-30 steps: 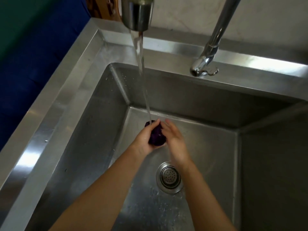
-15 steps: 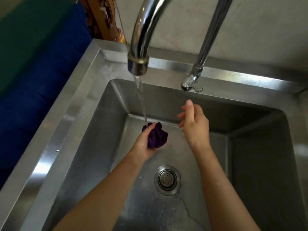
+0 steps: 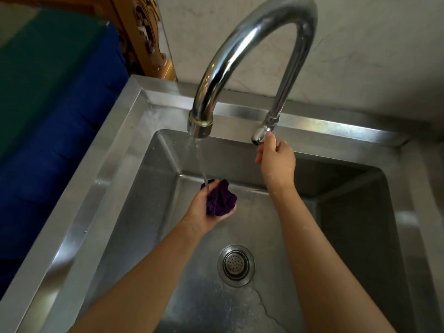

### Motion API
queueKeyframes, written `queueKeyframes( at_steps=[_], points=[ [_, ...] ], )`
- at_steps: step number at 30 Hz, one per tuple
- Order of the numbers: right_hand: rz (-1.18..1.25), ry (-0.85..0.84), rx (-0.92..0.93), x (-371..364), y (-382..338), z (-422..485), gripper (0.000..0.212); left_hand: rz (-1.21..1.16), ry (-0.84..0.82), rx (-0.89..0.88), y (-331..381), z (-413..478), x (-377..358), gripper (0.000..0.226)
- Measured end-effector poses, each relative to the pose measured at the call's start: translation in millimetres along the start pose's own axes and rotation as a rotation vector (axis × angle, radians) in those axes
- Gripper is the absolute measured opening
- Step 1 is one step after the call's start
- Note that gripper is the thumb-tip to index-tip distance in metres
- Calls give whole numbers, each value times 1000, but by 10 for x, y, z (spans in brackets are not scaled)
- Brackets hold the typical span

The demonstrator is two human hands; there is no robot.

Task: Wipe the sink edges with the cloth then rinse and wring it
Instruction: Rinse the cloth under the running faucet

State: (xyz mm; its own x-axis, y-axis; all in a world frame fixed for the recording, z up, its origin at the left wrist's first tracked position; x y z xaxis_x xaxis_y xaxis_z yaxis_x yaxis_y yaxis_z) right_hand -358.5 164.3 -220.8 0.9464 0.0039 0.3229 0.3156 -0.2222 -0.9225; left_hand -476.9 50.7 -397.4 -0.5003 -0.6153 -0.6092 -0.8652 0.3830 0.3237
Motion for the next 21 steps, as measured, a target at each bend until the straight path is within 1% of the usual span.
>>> queueKeyframes(
  at_steps=[3, 6, 8, 9, 11, 14, 17, 19, 21],
  points=[
    [32, -13, 4, 10, 37, -15, 36, 1, 29, -9, -23, -20, 31, 29],
    [75, -24, -4, 2, 113, 4, 36, 28, 32, -15, -5, 18, 45, 37],
    [131, -58, 0, -18, 131, 25, 37, 52, 30, -58, 75, 28, 39, 36],
    [168, -78, -1, -35, 140, 28, 37, 54, 29, -77, 119, 20, 37, 35],
    [263, -119, -8, -68, 166, 18, 37, 67, 36, -99, 167, 12, 52, 40],
    [383, -179, -25, -117, 228, -1, 38, 99, 73, -102, 173, -1, 81, 36],
    [524, -259, -34, -216, 278, -5, 37, 129, 75, -106, 178, 7, 60, 46],
    [576, -293, -26, -246, 291, 2, 37, 133, 76, -108, 182, 8, 44, 43],
    [571, -303, -11, -243, 302, 21, 38, 145, 85, -102, 180, 9, 35, 37]
  ],
)
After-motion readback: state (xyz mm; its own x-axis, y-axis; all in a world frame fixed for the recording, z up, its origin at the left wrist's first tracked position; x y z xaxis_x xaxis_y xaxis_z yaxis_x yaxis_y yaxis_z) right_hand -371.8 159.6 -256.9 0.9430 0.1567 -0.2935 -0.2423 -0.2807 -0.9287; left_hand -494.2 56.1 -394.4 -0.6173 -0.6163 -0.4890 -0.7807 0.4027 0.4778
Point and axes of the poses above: each hand's wrist, its own z-axis towards the middle knuckle, its own x-axis out of the back of the hand, y = z × x, the point moved 10 cm from there along z, towards the middle knuckle
